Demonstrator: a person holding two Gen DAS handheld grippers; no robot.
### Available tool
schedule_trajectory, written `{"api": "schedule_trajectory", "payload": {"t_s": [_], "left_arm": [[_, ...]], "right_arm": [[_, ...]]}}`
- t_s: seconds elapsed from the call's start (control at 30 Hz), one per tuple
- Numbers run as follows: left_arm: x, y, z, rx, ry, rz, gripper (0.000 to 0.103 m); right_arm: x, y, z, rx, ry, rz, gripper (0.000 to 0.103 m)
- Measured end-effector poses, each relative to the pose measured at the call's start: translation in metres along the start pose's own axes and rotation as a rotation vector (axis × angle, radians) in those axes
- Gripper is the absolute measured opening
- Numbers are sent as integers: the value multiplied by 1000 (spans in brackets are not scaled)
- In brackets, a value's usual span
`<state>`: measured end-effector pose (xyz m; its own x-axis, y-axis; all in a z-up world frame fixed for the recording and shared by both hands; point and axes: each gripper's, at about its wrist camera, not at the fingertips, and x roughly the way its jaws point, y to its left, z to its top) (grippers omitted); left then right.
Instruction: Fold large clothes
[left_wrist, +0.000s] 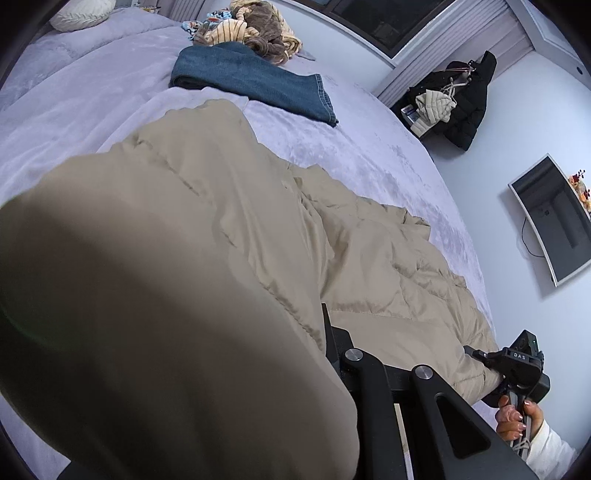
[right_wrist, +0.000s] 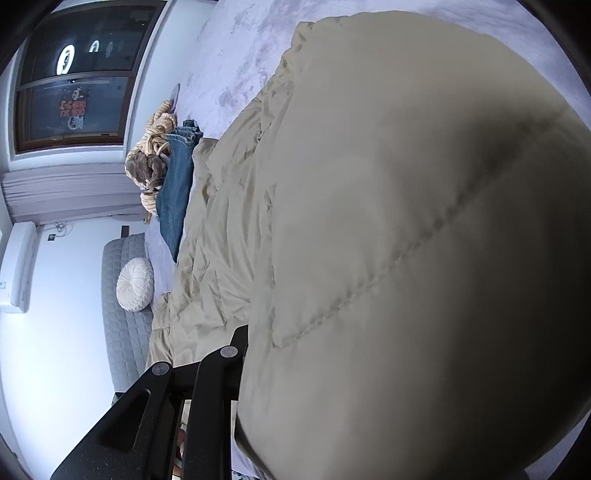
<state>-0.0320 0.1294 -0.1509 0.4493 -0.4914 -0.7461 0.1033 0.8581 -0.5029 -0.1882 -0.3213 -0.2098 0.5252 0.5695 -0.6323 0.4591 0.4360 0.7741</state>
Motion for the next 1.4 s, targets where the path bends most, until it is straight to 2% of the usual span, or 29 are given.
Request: {"api": "schedule_trajectory", "payload": {"t_s": [0.13,0.3,0.37,0.43,0.5,0.57,0.73,0.9,0.97,1.03,1.1,1.2,1.3,1.4], "left_arm": [[-20,8,-48,-46,58,13,19],[-14,16,-94,-97,123,82,21],[-10,18,-100,-116,134,124,24],[-14,16,-101,-118,132,173,32],[-23,13,-99,-92,123,247,49],[-37,11,-100,-70,120,277,49],[-78,9,-109,-61,99,363,49],[-111,7,-109,-47,25,479,49],[-116,7,-108,-36,2,502,49],[-110,6,-99,-46,8,485,49],[-99,6,-96,-34,36,464,49],[-74,12,-97,-28,101,472,49],[-54,23,-103,-62,179,493,49],[-56,23,-105,-77,197,482,49]], "right_arm": [[-21,-16,-34,-2,32,-16,24],[-28,-40,-44,36,68,-37,26],[-27,-40,-42,46,74,-54,31],[-28,-38,-40,37,85,-73,36],[-33,-33,-35,5,83,-127,42],[-42,-29,-34,-17,79,-184,51],[-75,-17,-39,-73,26,-306,57],[-104,-18,-40,-95,-29,-422,56],[-117,-20,-41,-125,-52,-456,36],[-126,-19,-43,-143,-73,-475,29],[-132,-9,-40,-154,-98,-457,28],[-129,8,-41,-201,-98,-411,28],[-112,25,-49,-261,-45,-408,28],[-88,37,-55,-291,24,-398,28]]}}
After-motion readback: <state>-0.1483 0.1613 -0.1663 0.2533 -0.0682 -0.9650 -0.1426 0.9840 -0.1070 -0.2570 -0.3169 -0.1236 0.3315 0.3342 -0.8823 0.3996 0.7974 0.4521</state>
